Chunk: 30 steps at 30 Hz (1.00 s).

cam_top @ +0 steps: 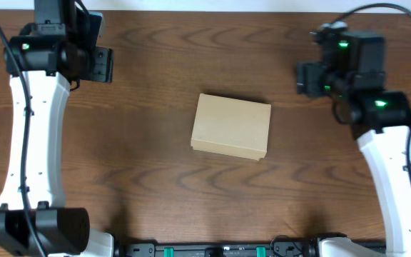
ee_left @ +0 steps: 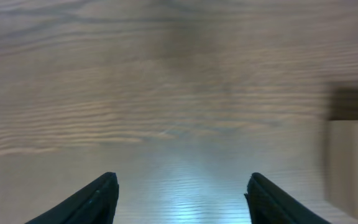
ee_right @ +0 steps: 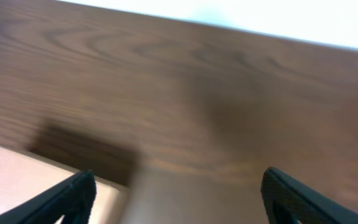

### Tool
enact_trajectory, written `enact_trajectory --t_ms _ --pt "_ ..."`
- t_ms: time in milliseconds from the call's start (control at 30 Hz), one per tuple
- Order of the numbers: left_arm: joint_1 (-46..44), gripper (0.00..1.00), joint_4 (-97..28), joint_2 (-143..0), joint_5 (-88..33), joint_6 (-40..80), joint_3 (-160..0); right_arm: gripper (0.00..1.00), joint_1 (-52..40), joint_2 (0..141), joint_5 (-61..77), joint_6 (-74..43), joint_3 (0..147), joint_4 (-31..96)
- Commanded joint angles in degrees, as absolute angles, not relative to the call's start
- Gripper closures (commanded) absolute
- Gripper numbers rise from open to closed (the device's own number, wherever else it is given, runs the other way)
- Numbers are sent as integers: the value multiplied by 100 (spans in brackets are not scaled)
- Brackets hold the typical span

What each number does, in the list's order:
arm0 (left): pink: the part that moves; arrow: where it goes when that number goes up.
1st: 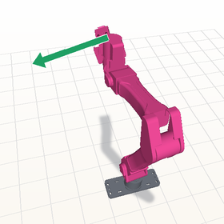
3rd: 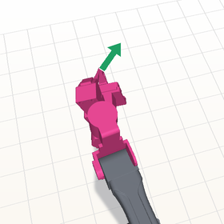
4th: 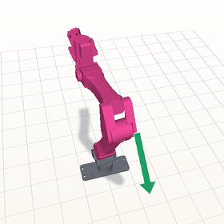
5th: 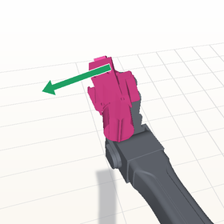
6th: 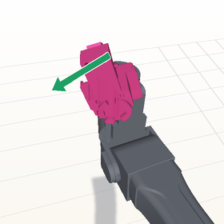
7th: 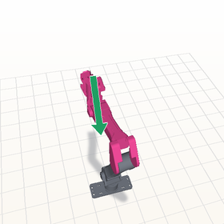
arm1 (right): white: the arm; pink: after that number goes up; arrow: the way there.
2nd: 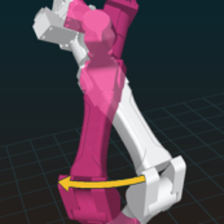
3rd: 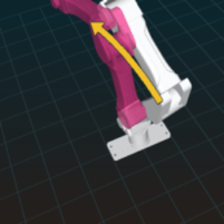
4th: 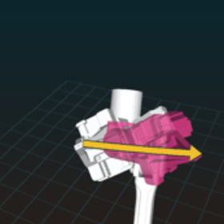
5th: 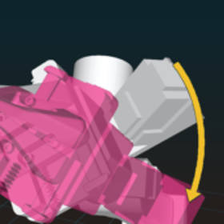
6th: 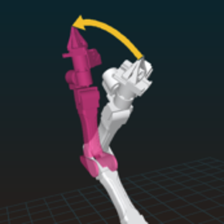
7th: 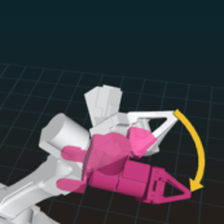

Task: Pack container

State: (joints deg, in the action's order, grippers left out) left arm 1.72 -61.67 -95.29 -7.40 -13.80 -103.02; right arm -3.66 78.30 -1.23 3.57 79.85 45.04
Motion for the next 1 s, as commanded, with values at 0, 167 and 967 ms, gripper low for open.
enact_trajectory --t_ms 0,167,967 --pt "263 31 -6189 -9087 -1675 -1525 -10331 19 -137 7426 -204 390 7996 4707" --pt "261 31 -6082 -8694 -1752 -1516 -9732 18 -156 6838 -368 268 7485 4746" --pt "259 5 -4399 -5660 272 -237 -6226 1 -148 4510 -731 -357 4139 3492"
